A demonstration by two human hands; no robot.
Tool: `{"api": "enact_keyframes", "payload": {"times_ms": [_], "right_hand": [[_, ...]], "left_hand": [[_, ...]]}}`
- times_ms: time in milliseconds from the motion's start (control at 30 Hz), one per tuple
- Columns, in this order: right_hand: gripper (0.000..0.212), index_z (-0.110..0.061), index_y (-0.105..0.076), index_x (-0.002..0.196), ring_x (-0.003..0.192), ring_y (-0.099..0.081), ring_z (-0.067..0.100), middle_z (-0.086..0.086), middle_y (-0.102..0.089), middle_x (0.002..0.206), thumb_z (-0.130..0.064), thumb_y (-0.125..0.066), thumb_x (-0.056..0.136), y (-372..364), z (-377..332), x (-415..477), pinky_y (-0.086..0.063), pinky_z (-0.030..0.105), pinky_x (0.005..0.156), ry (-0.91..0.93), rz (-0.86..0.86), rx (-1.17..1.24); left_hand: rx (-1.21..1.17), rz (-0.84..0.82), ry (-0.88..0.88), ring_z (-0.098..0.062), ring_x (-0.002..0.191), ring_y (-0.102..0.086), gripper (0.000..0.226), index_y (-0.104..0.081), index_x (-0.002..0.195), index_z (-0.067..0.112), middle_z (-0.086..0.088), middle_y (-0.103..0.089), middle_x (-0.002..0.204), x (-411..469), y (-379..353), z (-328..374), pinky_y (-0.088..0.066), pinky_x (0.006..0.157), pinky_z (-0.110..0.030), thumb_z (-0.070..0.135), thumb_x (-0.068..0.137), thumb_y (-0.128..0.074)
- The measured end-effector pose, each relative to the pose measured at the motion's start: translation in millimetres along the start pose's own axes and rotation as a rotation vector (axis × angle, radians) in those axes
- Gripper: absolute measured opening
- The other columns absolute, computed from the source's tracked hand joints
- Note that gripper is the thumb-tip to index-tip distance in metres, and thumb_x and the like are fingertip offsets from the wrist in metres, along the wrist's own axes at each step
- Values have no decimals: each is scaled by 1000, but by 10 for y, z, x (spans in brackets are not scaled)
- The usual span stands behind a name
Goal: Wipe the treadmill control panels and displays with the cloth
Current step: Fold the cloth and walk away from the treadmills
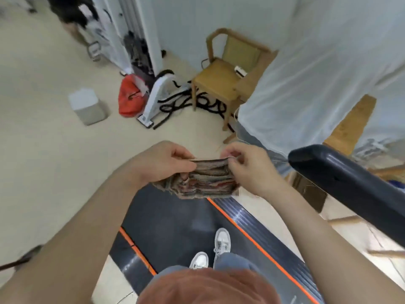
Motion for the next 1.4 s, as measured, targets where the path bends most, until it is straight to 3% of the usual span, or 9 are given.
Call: {"api": "enact_keyframes", "payload": {"times_ms": [200,434,634,801,968,1068,1201,1335,1401], "right_hand": [[24,-29,-59,86,69,-53,8,-9,-63,79,-5,-55,90,-736,-442,844,-39,21,64,239,-234,-23],[12,-19,-67,77,66,-54,4,-12,-61,70,-27,-69,86,-1433,-795,1673,-39,21,61,199,-357,96],[17,-11,-65,76,66,-55,17,5,-59,70,-18,-65,91,-2395,-1432,1854,-49,36,64,-58,-740,591],[13,-11,-67,78,70,-63,24,9,-67,73,-16,-64,89,-3190,-2303,1711,-55,52,75,124,-1018,518],[39,-31,-67,78,54,-52,1,-16,-61,57,0,-46,89,-3863,-3082,1801,-40,17,57,475,-1235,252],[52,-21,-71,94,70,-64,10,2,-72,80,15,-35,82,-4231,-3492,1991,-48,21,62,430,-1350,276],[52,-14,-64,102,84,-71,17,7,-72,91,19,-32,78,-4736,-4001,2256,-55,33,75,312,-1350,386],[43,-32,-59,101,95,-56,5,-4,-52,103,3,-54,77,-5075,-4625,2596,-42,15,74,806,-1107,204],[44,-36,-56,108,111,-46,4,-7,-45,117,-4,-62,78,-5314,-4860,2778,-41,16,85,940,-1182,124]], "left_hand": [[-55,382,195,-8,51,-53,23,-74,71,22,2,-67,62,-287,761,-832,-45,56,-29,40,85,-69],[-158,881,322,-3,52,-50,31,-68,69,20,15,-57,53,-540,1285,-1350,-41,55,-26,34,94,-57],[-820,1281,304,-16,59,-57,22,-72,81,6,-4,-65,68,-797,1542,-1809,-44,58,-24,21,94,-61],[-1077,1332,202,-18,66,-59,24,-70,84,5,-10,-65,75,-847,1898,-2152,-46,66,-30,15,98,-53],[-1036,1299,130,-29,96,-67,17,-74,98,9,-15,-73,96,-1046,2529,-2699,-49,91,-44,16,92,-59],[-1015,1237,103,-31,97,-65,28,-71,108,12,-19,-71,101,-1268,2918,-3007,-48,92,-45,6,81,-65],[-764,1333,332,-9,67,-58,50,-73,104,25,4,-69,74,-1533,3464,-3295,-46,68,-29,-9,74,-53],[-689,1503,472,-7,58,-59,45,-70,97,27,12,-69,71,-1770,3991,-3578,-48,61,-32,-2,72,-47],[-678,1524,491,-15,59,-59,45,-66,94,29,4,-72,78,-1870,4254,-3693,-54,58,-45,-6,75,-45]]}}
Point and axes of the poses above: each hand's wrist, its own x-axis towards the middle knuckle, its own y-axis out of the back of the hand, z = x × y, the point moved 7 cm from there along x, towards the middle knuckle
